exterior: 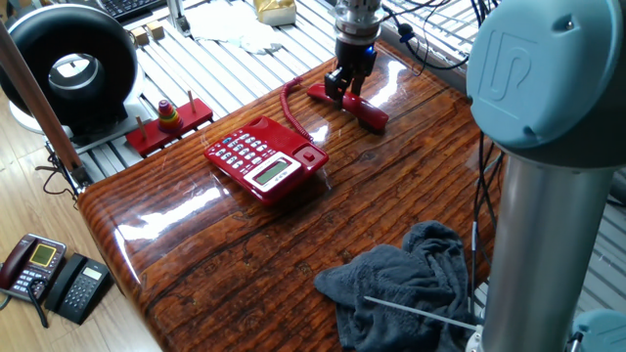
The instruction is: Place the handset of the telephone on the corresponding phone cradle
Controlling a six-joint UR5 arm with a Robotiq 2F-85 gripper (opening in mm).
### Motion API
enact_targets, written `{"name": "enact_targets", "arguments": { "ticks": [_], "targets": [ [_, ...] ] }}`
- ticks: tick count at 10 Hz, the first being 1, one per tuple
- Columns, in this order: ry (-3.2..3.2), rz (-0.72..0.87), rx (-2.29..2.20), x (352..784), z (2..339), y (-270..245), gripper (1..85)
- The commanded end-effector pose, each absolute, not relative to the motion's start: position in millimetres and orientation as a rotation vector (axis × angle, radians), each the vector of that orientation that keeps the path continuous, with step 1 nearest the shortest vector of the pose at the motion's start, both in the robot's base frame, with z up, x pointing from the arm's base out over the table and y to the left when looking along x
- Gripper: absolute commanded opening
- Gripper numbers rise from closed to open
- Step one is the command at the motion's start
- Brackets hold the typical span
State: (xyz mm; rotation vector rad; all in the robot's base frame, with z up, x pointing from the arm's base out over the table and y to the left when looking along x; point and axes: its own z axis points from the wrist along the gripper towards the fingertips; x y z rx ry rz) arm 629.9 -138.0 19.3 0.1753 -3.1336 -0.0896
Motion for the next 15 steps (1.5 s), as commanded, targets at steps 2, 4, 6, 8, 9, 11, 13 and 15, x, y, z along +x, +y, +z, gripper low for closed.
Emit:
{"name": "enact_targets", "arguments": {
  "ticks": [2, 4, 6, 8, 9, 11, 13, 15],
  "targets": [
    [-3.138, -0.103, 0.153, 631, 16, -137, 56.0],
    [-3.14, -0.095, 0.146, 631, 16, -139, 49.0],
    [-3.147, -0.095, 0.131, 632, 18, -138, 46.0],
    [-3.133, -0.086, 0.126, 630, 23, -136, 42.3],
    [-3.13, -0.093, 0.126, 630, 24, -134, 41.7],
    [-3.127, -0.105, 0.119, 628, 26, -132, 41.3],
    [-3.119, -0.127, 0.091, 626, 32, -128, 40.3],
    [-3.104, -0.124, 0.058, 623, 42, -123, 39.7]
  ]
}}
